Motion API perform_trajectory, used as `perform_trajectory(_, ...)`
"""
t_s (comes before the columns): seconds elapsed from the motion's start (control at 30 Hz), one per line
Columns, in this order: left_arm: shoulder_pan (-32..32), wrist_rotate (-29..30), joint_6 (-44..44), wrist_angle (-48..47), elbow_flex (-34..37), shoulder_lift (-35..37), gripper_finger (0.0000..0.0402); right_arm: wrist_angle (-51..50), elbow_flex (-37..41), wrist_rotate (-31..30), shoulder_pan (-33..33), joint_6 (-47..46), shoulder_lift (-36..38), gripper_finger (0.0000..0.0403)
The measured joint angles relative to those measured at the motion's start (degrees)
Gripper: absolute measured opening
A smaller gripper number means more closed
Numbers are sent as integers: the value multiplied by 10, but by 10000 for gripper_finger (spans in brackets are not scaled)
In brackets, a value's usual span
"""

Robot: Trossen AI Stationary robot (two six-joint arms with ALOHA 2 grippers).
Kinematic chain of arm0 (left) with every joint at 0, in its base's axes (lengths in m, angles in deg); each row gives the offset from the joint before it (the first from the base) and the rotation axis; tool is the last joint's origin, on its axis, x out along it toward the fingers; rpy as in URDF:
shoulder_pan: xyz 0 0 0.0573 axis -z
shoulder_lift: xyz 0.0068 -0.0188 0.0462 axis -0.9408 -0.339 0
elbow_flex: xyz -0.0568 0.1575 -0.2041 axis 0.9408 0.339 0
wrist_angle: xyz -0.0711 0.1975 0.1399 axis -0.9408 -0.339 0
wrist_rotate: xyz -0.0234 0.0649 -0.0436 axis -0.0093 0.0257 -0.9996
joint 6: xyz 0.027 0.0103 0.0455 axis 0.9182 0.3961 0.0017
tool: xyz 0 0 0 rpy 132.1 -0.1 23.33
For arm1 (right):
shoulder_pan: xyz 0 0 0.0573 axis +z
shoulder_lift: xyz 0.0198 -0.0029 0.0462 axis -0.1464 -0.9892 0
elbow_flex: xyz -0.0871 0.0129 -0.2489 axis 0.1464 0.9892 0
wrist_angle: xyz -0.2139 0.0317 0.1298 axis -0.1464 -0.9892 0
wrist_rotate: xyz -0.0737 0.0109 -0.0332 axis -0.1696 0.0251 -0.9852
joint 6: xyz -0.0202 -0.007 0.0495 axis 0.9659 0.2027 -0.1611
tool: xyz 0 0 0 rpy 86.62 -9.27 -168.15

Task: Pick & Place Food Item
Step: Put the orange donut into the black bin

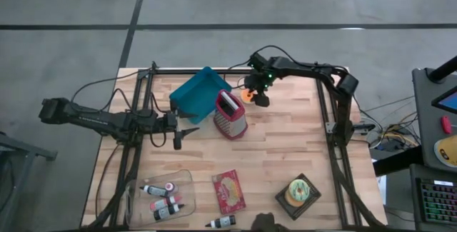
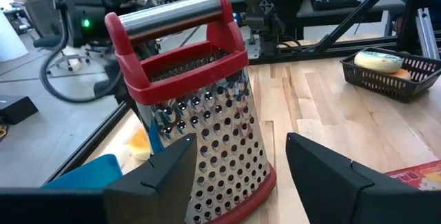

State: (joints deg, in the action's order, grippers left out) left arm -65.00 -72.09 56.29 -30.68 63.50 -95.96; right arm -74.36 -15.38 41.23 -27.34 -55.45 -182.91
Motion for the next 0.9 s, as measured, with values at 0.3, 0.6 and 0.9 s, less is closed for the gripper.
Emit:
perform_trajectory(0.3,0,0,0,0,0,0,227,-6,-10,-19,4,17,-35,226)
perform_trajectory(0.6,0,0,0,2,0,0,227,-1,-9,-34,18,31,-36,226)
perform_trajectory(0.9,0,0,0,2,0,0,227,1,-6,-35,25,32,-36,223)
